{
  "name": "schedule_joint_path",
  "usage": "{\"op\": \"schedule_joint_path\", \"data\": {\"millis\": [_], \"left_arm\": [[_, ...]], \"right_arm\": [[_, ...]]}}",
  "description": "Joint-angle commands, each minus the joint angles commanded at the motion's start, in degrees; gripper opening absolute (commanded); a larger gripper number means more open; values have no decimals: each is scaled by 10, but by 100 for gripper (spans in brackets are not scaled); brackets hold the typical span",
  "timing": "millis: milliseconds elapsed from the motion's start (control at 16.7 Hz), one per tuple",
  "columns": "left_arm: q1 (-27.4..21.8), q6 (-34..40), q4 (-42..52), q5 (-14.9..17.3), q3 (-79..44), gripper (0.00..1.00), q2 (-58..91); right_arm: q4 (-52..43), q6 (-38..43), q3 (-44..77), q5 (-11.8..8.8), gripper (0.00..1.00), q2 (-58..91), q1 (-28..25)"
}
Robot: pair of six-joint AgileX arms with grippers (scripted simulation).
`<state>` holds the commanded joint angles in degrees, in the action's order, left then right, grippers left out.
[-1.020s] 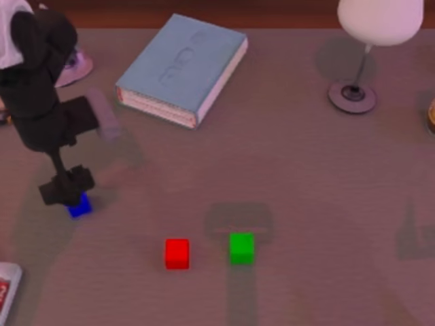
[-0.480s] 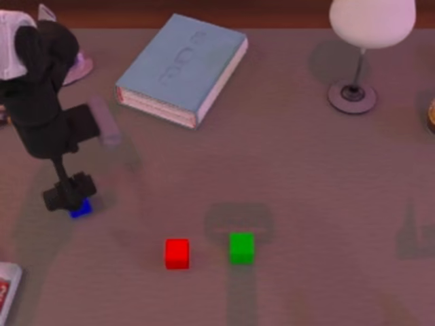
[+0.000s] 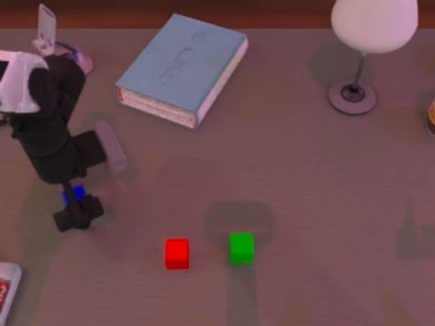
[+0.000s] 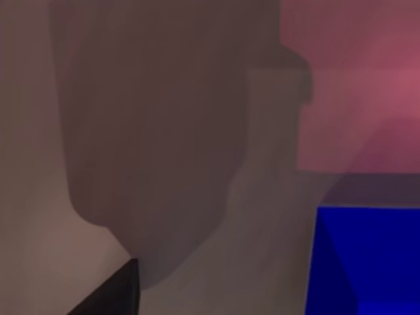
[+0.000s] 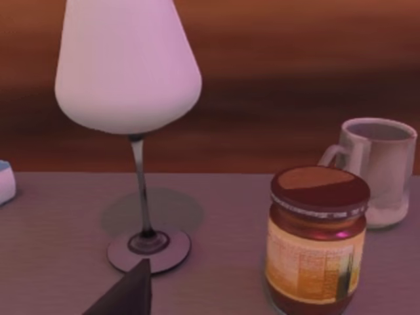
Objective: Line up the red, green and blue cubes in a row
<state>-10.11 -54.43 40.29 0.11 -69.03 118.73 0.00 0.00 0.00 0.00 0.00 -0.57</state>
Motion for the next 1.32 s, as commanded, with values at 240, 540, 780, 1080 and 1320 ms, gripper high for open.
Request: {"op": "schedule_joint_path", "data": {"millis": [240,540,780,1080,1320], "left_arm": [[0,0,0,0,0,92,0],[0,0,0,0,0,55,0],[0,0,0,0,0,25,0],[0,0,0,0,0,0,0],[0,0,0,0,0,0,0]], "right_arm": [[0,0,0,0,100,0,0],[0,0,0,0,100,0,0],[0,0,0,0,100,0,0],[0,0,0,0,100,0,0],[0,0,0,0,100,0,0]]}}
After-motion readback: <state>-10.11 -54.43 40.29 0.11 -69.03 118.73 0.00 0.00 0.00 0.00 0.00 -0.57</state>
